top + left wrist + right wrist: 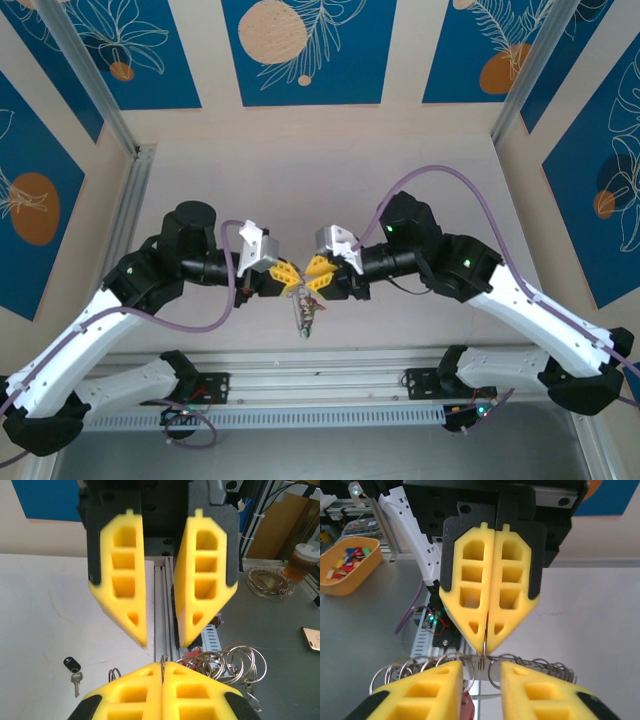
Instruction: Put the keys on the keyring
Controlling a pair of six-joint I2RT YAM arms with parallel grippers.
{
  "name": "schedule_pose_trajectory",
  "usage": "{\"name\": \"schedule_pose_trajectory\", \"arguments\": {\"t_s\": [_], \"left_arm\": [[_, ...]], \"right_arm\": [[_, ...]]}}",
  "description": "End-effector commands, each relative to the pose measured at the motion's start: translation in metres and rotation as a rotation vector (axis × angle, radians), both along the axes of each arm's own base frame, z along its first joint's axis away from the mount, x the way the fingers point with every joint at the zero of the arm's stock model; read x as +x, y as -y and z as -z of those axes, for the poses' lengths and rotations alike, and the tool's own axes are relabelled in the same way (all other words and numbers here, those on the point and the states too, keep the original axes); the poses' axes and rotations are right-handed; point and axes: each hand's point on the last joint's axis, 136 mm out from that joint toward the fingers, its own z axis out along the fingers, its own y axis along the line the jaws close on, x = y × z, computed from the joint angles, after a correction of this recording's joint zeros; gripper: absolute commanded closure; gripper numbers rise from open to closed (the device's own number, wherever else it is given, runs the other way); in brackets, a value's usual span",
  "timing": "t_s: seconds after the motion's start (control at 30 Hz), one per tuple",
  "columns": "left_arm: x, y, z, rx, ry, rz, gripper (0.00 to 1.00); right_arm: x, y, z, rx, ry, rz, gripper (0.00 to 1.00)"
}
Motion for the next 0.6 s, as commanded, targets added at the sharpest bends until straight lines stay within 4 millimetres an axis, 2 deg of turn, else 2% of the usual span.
{"name": "schedule_pose_trajectory", "arguments": {"t_s": [0.0, 0.07, 0.23, 0.57], "left_arm": [[-0.008, -0.003, -0.016, -0.068, 0.046, 0.020, 1.00], [-0.009, -0.003, -0.019, -0.088, 0.047, 0.021, 1.00], [-0.016, -0.005, -0.031, -0.152, 0.057, 0.040, 1.00], [-0.033, -0.009, -0.048, -0.228, 0.065, 0.108, 1.00]], "right_arm": [[0.003, 0.008, -0.011, 0.069, 0.029, 0.055, 0.58], [0.007, 0.014, -0.008, 0.083, 0.037, 0.100, 0.52], [0.020, 0.027, -0.005, 0.142, 0.006, 0.191, 0.52], [0.000, 0.021, 0.002, 0.213, -0.071, 0.074, 0.60]]}}
